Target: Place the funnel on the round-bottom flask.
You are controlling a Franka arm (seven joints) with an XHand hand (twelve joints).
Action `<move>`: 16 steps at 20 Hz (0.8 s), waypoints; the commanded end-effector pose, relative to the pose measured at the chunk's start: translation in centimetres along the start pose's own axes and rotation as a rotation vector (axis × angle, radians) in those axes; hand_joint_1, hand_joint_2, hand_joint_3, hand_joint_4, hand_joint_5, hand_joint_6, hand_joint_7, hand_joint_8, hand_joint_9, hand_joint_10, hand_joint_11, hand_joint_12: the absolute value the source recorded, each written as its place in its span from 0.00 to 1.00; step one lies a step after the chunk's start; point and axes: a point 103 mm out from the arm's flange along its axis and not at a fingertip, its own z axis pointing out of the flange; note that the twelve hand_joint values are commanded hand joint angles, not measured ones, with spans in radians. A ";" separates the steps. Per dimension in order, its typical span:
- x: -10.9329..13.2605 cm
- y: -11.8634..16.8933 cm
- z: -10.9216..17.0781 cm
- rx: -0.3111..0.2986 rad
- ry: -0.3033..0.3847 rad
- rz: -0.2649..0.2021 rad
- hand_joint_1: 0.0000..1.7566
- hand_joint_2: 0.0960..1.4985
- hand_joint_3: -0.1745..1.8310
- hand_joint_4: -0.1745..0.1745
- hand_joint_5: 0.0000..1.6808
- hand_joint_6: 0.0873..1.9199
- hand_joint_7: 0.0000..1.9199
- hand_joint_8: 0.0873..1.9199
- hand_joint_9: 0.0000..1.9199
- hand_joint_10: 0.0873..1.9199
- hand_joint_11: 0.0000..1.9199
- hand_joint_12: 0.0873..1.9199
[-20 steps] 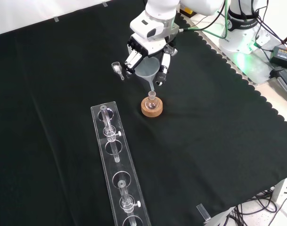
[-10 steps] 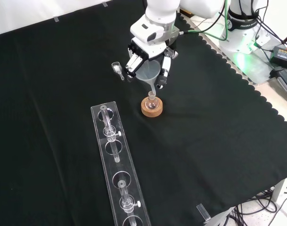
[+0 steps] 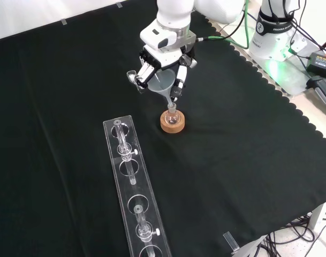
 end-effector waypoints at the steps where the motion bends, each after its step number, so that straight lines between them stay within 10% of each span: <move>1: -0.1 0.7 1.5 0.016 0.042 0.004 0.62 0.69 0.11 0.48 0.62 0.46 0.71 0.69 0.99 0.59 1.00 0.71; 10: 0.5 -0.3 2.2 -0.036 0.028 0.012 0.62 0.69 0.11 0.48 0.62 0.46 0.71 0.69 0.99 0.60 1.00 0.71; 16: 2.7 -2.3 3.0 -0.228 -0.121 -0.006 0.62 0.69 0.11 0.49 0.62 0.46 0.71 0.69 0.99 0.60 1.00 0.71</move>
